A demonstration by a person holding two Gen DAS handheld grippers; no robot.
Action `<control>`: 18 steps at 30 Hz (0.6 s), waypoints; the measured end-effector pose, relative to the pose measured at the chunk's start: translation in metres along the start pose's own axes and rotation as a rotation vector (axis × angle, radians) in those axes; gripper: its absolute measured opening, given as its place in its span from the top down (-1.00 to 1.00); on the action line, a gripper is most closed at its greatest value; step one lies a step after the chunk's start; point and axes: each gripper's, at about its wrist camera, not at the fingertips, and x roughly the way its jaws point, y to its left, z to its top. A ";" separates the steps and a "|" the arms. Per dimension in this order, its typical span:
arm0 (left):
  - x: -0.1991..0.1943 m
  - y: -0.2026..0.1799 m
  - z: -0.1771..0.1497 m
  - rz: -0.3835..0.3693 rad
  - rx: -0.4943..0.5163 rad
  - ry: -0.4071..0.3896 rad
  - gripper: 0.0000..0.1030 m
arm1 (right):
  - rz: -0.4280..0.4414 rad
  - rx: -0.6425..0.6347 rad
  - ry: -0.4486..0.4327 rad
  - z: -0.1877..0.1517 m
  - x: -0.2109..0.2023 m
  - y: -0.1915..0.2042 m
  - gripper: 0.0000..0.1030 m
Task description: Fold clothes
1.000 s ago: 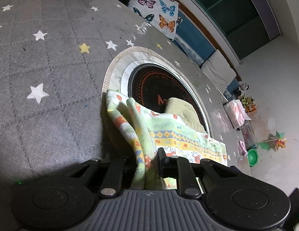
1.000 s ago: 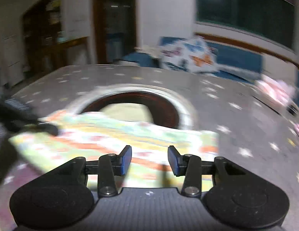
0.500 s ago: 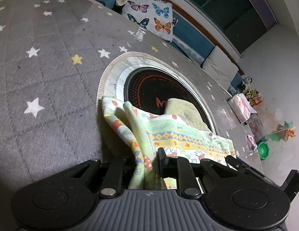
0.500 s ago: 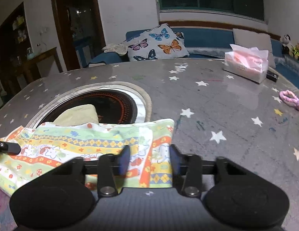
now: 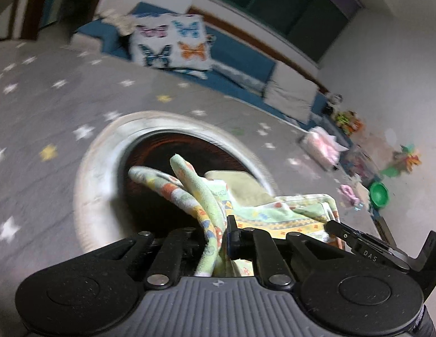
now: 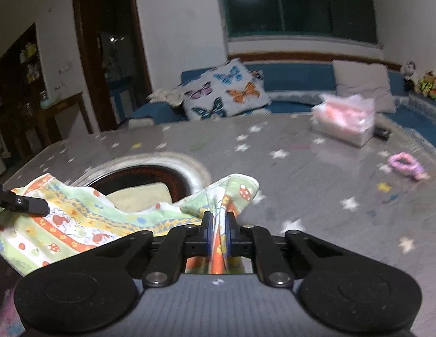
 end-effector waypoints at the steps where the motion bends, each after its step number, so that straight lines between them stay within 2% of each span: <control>1: 0.007 -0.010 0.003 -0.011 0.020 0.002 0.81 | -0.019 0.005 -0.009 0.003 -0.004 -0.007 0.88; 12: 0.087 -0.113 0.019 -0.143 0.175 0.049 0.81 | -0.244 0.056 -0.072 0.022 -0.044 -0.094 0.89; 16: 0.115 -0.144 0.011 -0.136 0.260 0.069 0.80 | -0.313 0.092 -0.068 0.018 -0.049 -0.125 0.89; 18: 0.129 -0.152 0.006 -0.115 0.288 0.095 0.72 | -0.344 0.110 -0.048 0.012 -0.046 -0.137 0.89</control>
